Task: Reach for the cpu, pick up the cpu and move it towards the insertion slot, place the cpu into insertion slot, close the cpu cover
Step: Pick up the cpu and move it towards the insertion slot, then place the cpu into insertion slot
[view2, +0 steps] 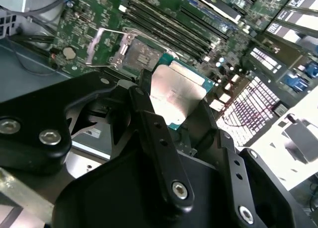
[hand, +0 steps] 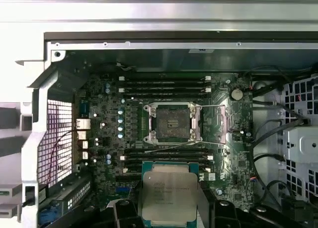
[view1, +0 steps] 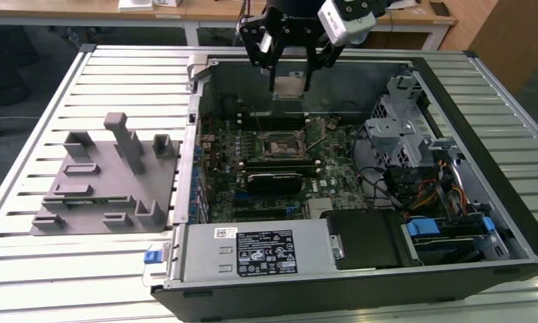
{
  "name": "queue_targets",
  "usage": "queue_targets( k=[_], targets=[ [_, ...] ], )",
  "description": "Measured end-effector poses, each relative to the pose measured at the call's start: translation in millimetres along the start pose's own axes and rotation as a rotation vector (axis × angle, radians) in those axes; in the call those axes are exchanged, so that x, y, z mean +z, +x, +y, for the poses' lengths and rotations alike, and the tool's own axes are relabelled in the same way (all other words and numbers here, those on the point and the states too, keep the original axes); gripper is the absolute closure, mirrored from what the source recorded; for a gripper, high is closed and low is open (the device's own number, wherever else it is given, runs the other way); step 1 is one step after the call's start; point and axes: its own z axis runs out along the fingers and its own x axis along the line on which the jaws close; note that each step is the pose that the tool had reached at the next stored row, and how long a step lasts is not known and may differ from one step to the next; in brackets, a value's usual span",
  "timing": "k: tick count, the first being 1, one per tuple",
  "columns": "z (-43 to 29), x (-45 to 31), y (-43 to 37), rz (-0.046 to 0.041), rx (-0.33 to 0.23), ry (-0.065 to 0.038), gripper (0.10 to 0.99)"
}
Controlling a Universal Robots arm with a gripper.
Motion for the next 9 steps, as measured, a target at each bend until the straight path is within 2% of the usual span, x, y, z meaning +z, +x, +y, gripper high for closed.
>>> queue_targets(
  k=[3,9],
  targets=[
    [0.2,0.1,-7.9,-0.0001,0.002,0.001,0.557],
    [0.3,0.2,-10.1,-0.0006,0.014,0.002,0.557]
  ],
)
